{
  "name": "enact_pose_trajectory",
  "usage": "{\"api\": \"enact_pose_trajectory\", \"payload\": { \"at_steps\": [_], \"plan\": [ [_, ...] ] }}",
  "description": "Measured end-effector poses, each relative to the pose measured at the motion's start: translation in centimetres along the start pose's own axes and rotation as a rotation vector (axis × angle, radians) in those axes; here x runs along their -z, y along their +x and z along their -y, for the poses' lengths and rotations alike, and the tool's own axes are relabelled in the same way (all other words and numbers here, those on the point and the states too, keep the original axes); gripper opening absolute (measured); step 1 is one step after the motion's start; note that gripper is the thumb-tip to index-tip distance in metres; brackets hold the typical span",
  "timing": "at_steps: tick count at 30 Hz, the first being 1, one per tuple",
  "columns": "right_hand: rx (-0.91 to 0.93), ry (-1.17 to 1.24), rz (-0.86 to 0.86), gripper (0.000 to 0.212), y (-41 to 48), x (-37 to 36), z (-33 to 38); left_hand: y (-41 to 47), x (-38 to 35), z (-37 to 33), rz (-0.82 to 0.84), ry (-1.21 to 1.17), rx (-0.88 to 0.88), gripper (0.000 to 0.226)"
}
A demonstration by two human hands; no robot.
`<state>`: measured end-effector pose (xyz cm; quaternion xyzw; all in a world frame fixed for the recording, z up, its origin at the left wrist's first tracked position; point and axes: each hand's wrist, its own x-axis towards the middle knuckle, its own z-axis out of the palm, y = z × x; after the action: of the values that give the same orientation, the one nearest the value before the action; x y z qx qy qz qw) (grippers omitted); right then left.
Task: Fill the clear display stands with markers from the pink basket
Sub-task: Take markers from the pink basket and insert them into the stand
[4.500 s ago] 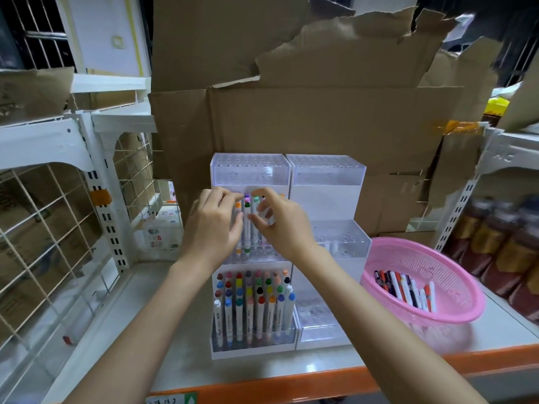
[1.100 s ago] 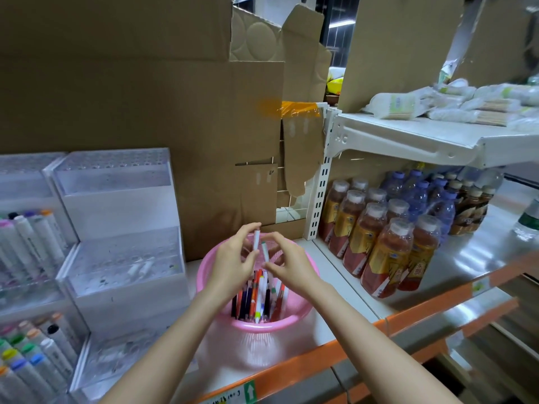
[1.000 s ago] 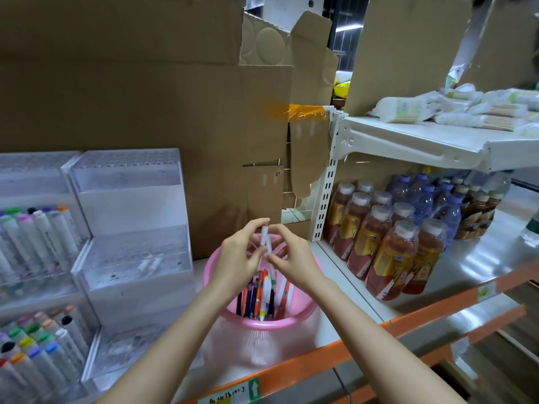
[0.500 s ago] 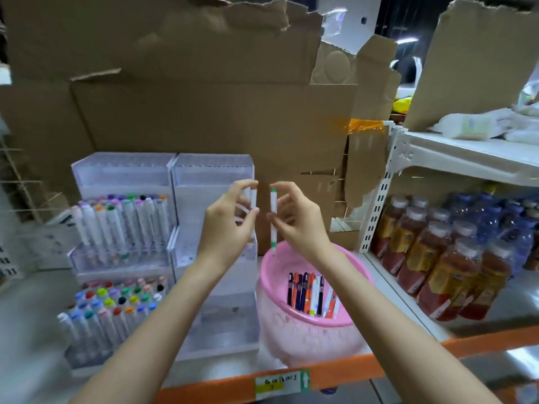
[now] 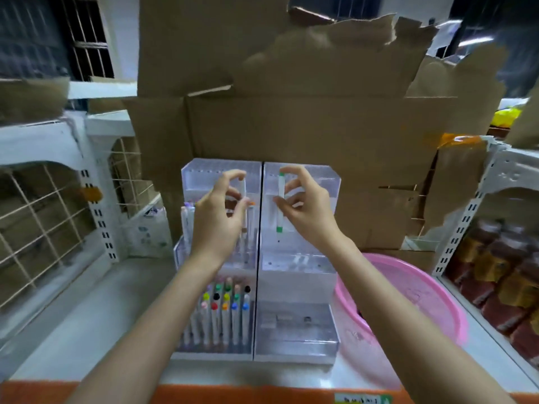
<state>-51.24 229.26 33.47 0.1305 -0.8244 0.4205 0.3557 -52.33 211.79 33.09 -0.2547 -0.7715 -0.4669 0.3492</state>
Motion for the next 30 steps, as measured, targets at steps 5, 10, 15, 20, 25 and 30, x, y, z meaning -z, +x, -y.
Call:
{"api": "enact_pose_trajectory", "payload": {
  "at_steps": [5,10,15,20,25,30],
  "plan": [
    [-0.015,0.029,0.017,0.040,0.9,-3.3,1.4,1.5,2.1,1.7,0.040,-0.020,-0.016,0.040],
    [-0.010,0.024,0.062,0.040,1.6,-5.9,2.3,2.2,3.1,3.7,0.087,-0.048,-0.040,0.043],
    [-0.024,0.008,0.031,0.041,2.1,-7.2,2.5,2.9,3.2,5.2,0.106,-0.082,-0.092,0.040],
    [-0.010,-0.005,-0.023,0.043,1.7,-7.9,2.6,3.0,2.9,6.4,0.161,-0.110,-0.107,0.034],
    [0.002,-0.046,-0.069,0.044,1.2,-8.6,2.5,3.0,2.7,6.9,0.181,-0.126,-0.105,0.030],
    [0.017,-0.082,-0.083,0.044,1.1,-9.2,2.3,3.2,3.1,7.5,0.207,-0.105,-0.115,0.030]
  ]
}}
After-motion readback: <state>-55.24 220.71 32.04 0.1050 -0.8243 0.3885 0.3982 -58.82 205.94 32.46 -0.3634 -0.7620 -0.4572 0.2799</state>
